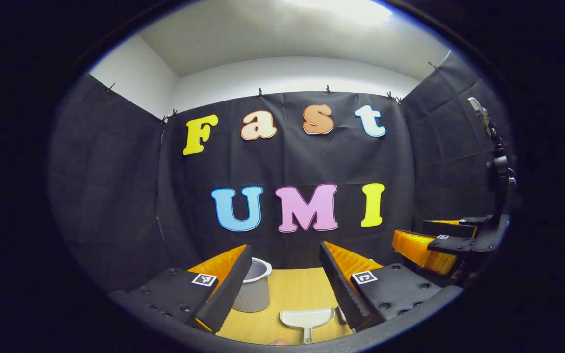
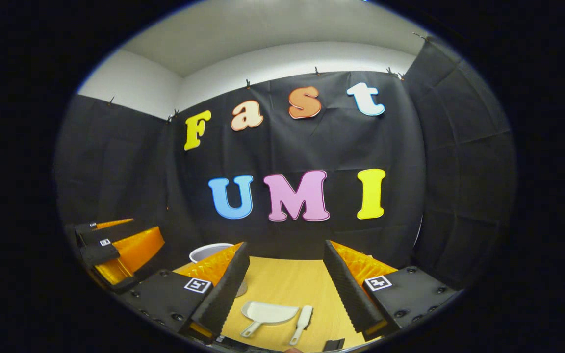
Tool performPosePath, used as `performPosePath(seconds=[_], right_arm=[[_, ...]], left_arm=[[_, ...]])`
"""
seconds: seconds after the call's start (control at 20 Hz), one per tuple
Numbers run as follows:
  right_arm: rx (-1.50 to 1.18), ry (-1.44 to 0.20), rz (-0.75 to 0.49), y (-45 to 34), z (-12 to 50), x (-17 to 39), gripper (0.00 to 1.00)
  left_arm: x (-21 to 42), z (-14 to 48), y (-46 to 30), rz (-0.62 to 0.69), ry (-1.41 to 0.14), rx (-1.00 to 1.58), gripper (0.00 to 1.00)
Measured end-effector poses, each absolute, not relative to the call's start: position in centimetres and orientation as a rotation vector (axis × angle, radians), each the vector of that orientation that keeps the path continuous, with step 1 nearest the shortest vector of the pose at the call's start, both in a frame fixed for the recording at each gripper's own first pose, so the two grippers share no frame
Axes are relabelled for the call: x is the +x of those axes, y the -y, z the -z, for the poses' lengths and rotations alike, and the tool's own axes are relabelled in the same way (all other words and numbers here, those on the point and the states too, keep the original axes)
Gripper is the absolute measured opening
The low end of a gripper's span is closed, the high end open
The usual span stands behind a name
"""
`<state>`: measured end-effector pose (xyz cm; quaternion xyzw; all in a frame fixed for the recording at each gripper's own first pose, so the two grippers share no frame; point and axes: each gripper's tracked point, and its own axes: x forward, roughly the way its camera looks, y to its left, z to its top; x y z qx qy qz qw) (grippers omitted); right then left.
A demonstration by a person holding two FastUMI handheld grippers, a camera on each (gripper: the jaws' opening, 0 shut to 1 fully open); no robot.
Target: Pick up the small broom and dustpan from the desktop, sweep the trash into the dustpan with the broom, and then empty the trash into the garbage bin.
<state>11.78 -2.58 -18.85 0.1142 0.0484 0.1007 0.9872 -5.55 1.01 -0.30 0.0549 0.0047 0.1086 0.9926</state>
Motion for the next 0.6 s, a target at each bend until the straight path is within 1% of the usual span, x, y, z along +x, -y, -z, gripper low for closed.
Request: performPosePath(seconds=[0.05,0.1,0.3,0.35,0.4,0.5,0.55,0.6], right_arm=[[0.222,-0.083,-0.188,3.2,18.2,11.1,0.97],[0.201,-0.063,-0.168,4.2,17.4,10.5,0.97],[0.109,0.03,-0.028,9.2,13.9,9.0,0.97],[0.099,0.042,-0.007,9.5,13.4,8.8,0.97],[0.093,0.055,0.012,9.8,13.0,8.7,0.97],[0.077,0.066,0.053,10.6,12.5,8.4,0.97],[0.075,0.064,0.063,10.6,12.5,8.3,0.97],[0.08,0.064,0.064,10.2,12.4,8.0,0.97]], left_arm=[[-6.0,-0.3,-0.6,-0.206,0.004,0.096,0.8],[-5.6,-1.3,-0.4,-0.195,0.023,0.083,0.82],[-3.2,-3.3,1.7,-0.112,0.068,0.007,0.82],[-2.7,-3.7,1.7,-0.1,0.072,0.005,0.82],[-2.4,-4.0,1.5,-0.095,0.076,0.008,0.84],[-1.5,-4.0,1.5,-0.072,0.063,0.02,0.84],[-1.1,-3.5,2.1,-0.049,0.052,0.027,0.82],[-1.0,-3.6,2.3,-0.032,0.053,0.032,0.82]])
